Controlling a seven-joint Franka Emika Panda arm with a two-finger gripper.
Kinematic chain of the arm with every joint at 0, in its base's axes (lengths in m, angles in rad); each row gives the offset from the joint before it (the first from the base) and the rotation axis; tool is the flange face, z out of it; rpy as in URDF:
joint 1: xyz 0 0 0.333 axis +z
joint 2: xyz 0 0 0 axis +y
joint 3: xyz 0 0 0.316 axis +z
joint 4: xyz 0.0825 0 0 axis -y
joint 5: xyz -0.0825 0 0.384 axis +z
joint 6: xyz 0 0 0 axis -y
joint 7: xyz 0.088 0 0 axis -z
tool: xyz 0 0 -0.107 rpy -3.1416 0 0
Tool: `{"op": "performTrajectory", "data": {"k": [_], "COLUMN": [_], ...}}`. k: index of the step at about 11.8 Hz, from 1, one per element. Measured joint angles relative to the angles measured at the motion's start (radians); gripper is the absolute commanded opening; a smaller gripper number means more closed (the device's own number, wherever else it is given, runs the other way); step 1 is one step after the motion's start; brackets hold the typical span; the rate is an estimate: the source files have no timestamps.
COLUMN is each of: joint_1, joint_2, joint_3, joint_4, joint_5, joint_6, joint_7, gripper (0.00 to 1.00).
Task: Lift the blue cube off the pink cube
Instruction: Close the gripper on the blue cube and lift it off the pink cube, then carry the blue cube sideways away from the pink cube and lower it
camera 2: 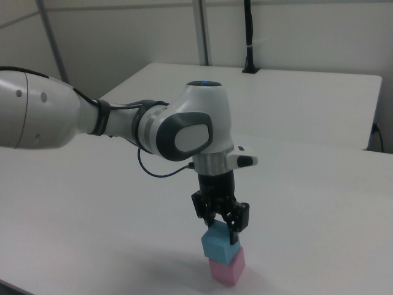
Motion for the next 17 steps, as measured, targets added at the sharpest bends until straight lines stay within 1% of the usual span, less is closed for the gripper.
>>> {"op": "performTrajectory", "data": {"k": [2,4,5,6,8,10,11,12,13,15,17], "joint_1": [0.015,0.063,0.094,0.119,0.142,0.148,0.149,0.151,0.152,0.156,0.173], "joint_2": [-0.014,-0.063,-0.098,-0.134,-0.183,-0.202,-0.201,-0.2,-0.199,-0.196,-0.187], "joint_3": [0.002,0.009,0.022,0.049,0.116,0.208,0.249,0.277,0.3,0.32,0.329], "joint_4": [0.006,0.02,0.025,0.026,0.023,0.005,-0.021,-0.055,-0.106,-0.179,-0.218], "joint_5": [0.0,0.013,0.027,0.037,0.041,0.044,0.044,0.044,0.044,0.043,0.043], "joint_6": [-0.024,-0.113,-0.172,-0.228,-0.286,-0.305,-0.305,-0.294,-0.219,-0.081,-0.012], "joint_7": [0.0,0.001,0.003,0.017,0.086,0.185,0.23,0.265,0.31,0.376,0.412], "gripper": [0.39,0.39,0.39,0.4,0.4,0.4,0.4,0.4,0.4,0.41,0.41]}}
